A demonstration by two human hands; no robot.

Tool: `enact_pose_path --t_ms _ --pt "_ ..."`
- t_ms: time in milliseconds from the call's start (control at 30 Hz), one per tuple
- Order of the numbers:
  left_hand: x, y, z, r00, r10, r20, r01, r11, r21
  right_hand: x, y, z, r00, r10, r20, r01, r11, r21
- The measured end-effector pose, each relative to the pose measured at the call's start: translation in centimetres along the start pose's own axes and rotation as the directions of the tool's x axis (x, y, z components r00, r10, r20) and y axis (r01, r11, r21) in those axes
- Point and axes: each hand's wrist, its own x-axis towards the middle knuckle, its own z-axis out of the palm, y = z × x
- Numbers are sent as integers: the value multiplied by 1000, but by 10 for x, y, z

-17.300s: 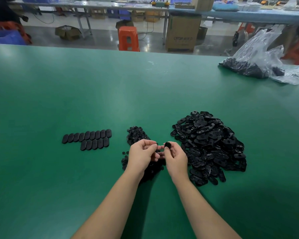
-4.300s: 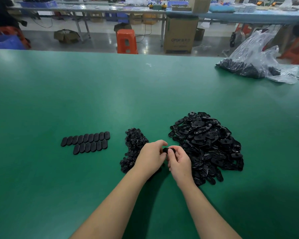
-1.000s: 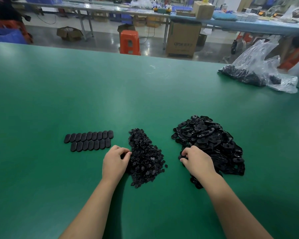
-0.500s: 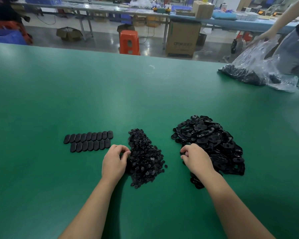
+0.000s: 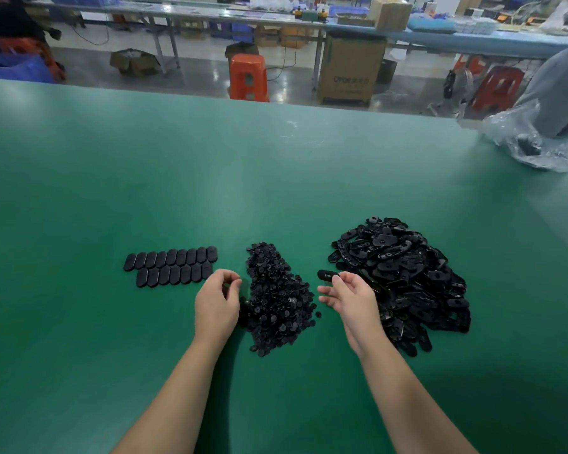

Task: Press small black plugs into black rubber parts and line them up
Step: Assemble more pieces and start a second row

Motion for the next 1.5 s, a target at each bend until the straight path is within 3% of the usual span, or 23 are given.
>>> enact_pose_path --t_ms 233,433,667,967,1100,1333,1500 --pt "0 1 0 1000 -11 8 11 1000 -21 -1 4 8 996 -88 26 87 995 44" --pt "0 0 0 1000 -14 -1 14 1000 -11 1 10 4 995 -86 44 88 995 -46" --pt "-2 2 -2 999 -36 -38 31 992 -119 4 12 3 986 -134 101 139 989 -44" --pt "-1 5 -2 995 -94 -22 91 990 -109 7 15 3 990 -108 93 129 954 -271" --pt "-1 6 -1 997 -76 -13 75 991 -113 5 14 3 990 -117 84 133 963 -234" --pt "-1 5 -1 998 -63 -20 61 994 -90 -1 13 7 994 -91 66 88 995 50" --pt "-1 4 0 998 -65 -15 63 995 -79 -3 14 9 993 -102 56 99 994 53"
